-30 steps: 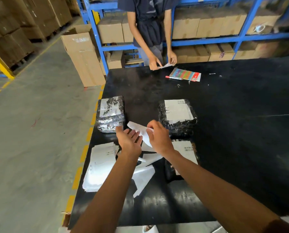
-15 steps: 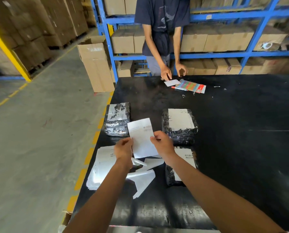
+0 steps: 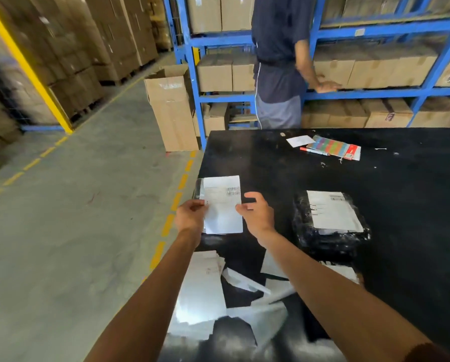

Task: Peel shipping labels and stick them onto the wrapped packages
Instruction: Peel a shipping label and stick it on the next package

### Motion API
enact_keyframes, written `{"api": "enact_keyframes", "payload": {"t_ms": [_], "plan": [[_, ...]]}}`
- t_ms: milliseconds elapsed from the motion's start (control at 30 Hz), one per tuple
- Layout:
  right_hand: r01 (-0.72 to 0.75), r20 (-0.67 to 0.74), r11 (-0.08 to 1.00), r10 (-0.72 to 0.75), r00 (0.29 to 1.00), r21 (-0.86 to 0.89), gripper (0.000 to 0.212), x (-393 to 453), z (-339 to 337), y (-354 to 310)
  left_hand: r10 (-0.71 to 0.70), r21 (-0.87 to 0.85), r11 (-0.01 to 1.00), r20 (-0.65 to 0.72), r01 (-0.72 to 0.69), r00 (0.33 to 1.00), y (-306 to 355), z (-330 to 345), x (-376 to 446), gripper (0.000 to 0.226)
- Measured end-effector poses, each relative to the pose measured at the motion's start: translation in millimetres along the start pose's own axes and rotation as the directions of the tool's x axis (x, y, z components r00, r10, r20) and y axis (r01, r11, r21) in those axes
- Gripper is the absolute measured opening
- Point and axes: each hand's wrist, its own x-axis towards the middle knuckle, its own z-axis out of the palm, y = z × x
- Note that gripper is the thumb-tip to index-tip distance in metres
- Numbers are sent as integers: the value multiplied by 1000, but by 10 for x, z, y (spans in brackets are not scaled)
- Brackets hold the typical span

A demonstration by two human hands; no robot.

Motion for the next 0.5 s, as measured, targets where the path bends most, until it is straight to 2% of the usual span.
{"api": "enact_keyframes", "payload": {"t_ms": [200, 500], "plan": [[-47, -37, 999, 47, 998, -7, 29, 551, 374, -29, -29, 18, 999, 93, 27, 995, -66, 31, 793, 16], [-90, -33, 993, 88, 996, -81, 29, 1128, 756, 100, -53, 66, 997, 107, 47, 993, -245, 251, 1564, 15]]}}
